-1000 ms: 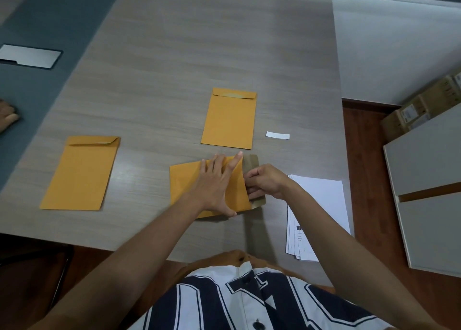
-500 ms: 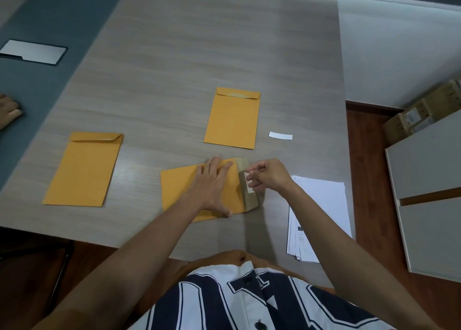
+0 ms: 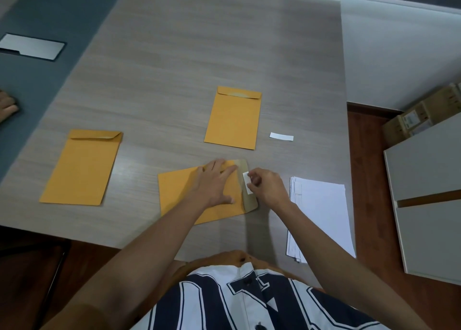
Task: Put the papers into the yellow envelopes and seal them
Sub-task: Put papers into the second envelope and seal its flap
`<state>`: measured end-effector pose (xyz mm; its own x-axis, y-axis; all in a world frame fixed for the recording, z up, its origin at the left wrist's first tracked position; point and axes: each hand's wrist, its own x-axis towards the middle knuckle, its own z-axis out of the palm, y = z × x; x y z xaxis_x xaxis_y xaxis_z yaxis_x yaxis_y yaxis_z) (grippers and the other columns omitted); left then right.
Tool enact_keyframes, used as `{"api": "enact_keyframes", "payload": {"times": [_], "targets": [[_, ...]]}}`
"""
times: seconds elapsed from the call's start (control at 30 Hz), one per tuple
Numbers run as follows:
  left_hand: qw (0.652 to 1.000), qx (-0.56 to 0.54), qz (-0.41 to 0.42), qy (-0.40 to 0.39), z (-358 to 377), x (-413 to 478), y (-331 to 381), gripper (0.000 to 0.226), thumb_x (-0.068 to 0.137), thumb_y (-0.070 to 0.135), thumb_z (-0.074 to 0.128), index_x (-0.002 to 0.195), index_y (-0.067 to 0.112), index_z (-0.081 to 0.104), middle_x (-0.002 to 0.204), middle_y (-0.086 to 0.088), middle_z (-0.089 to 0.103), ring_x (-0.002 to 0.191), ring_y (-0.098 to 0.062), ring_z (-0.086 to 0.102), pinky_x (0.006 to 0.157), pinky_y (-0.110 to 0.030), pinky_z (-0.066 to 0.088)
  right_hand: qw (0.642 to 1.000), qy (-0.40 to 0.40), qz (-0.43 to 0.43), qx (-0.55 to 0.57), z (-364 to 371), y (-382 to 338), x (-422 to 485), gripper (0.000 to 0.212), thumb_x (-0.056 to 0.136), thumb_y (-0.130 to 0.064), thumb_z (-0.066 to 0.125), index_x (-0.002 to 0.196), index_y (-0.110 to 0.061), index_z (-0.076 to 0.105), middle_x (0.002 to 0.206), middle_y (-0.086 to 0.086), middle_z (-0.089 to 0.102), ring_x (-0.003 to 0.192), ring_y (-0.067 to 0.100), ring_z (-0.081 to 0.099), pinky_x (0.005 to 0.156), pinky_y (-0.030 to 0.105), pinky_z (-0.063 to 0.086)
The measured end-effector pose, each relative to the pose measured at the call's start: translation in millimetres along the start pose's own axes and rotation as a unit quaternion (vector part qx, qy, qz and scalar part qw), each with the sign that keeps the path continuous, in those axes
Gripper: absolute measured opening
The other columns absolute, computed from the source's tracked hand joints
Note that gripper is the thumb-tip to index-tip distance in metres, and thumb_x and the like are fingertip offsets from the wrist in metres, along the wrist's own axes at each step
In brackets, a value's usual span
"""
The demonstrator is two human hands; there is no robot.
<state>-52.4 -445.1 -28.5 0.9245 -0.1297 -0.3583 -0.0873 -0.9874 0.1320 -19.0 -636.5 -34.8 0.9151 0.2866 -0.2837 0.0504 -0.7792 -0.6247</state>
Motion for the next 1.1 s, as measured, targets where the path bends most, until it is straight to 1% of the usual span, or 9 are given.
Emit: {"api": "enact_keyframes", "payload": {"times": [0.1,0.2,0.47,0.6,0.73,0.87,0.93,1.0,1.1], "targets": [[0.999,0.033,0.001,-0.024,-6,6,4,0.101,0.067,0.069,0.072,0.149,0.040,0.022,0.151,-0.006,0.021,0.140,-0.026,0.023,0.104,-0.049,0.034,0.998,-0.010,-0.033,-0.046,0,-2,3,0.040,0.085,-0.016,0.070,0.123,-0.023,0.062,0.087,-0.002,0.059,0.084,0.017,0.058,0.077,0.034,0.051],[0.998,0.052,-0.006,-0.032,-9,10,8,0.104,0.066,0.070,0.073,0.151,0.040,0.020,0.147,-0.007,0.022,0.135,-0.027,0.026,0.104,-0.048,0.035,0.997,-0.017,-0.043,-0.069,0,-1,7,0.038,0.088,-0.019,0.068,0.124,-0.025,0.062,0.089,-0.002,0.053,0.084,0.016,0.055,0.077,0.032,0.049],[0.998,0.059,-0.004,-0.025,-6,13,7,0.106,0.063,0.072,0.073,0.150,0.040,0.021,0.145,-0.007,0.024,0.132,-0.027,0.029,0.102,-0.047,0.036,0.998,0.039,-0.046,-0.025,2,1,14,0.009,0.091,-0.015,0.065,0.099,-0.011,0.067,0.096,-0.001,0.052,0.080,0.012,0.054,0.074,0.024,0.043],[0.998,0.051,-0.003,-0.022,-5,13,3,0.107,0.062,0.077,0.070,0.150,0.039,0.021,0.145,-0.007,0.024,0.132,-0.028,0.028,0.102,-0.048,0.036,0.989,0.088,0.015,0.115,-6,-2,19,0.007,0.089,-0.011,0.068,0.085,-0.016,0.064,0.086,-0.002,0.062,0.073,0.010,0.060,0.065,0.014,0.048],[0.998,0.039,-0.044,-0.013,-4,12,1,0.108,0.062,0.084,0.061,0.150,0.036,0.021,0.141,-0.009,0.025,0.129,-0.029,0.029,0.103,-0.047,0.034,0.890,0.151,0.190,0.386,-28,-1,31,0.010,0.087,0.001,0.065,0.089,-0.008,0.060,0.080,0.016,0.065,0.062,0.022,0.065,0.063,0.037,0.061],[0.995,0.033,-0.099,0.003,-3,12,2,0.097,0.073,0.083,0.049,0.150,0.031,0.022,0.140,-0.012,0.027,0.124,-0.030,0.034,0.100,-0.042,0.038,0.769,0.242,0.261,0.531,-64,7,51,0.013,0.087,0.010,0.060,0.092,-0.002,0.059,0.073,0.014,0.061,0.055,0.019,0.064,0.062,0.032,0.060],[0.992,0.028,-0.122,0.013,-3,13,2,0.090,0.078,0.080,0.047,0.149,0.028,0.024,0.137,-0.013,0.029,0.119,-0.031,0.036,0.095,-0.040,0.039,0.739,0.264,0.276,0.555,-75,11,58,0.015,0.088,0.010,0.059,0.098,0.000,0.058,0.076,0.014,0.060,0.059,0.021,0.065,0.061,0.031,0.060],[0.991,0.010,-0.135,0.013,-2,14,2,0.086,0.081,0.075,0.049,0.147,0.026,0.027,0.137,-0.014,0.028,0.118,-0.032,0.037,0.093,-0.038,0.039,0.752,0.268,0.302,0.521,-76,12,61,0.023,0.083,0.009,0.061,0.103,-0.003,0.060,0.084,0.016,0.065,0.061,0.023,0.066,0.065,0.035,0.061],[0.990,-0.016,-0.141,0.013,-2,16,-2,0.080,0.083,0.069,0.054,0.145,0.023,0.032,0.135,-0.015,0.031,0.116,-0.033,0.039,0.092,-0.037,0.040,0.836,0.260,0.299,0.380,-65,11,53,0.025,0.080,-0.001,0.066,0.100,-0.015,0.062,0.098,0.012,0.070,0.052,0.015,0.064,0.060,0.024,0.058]]}}
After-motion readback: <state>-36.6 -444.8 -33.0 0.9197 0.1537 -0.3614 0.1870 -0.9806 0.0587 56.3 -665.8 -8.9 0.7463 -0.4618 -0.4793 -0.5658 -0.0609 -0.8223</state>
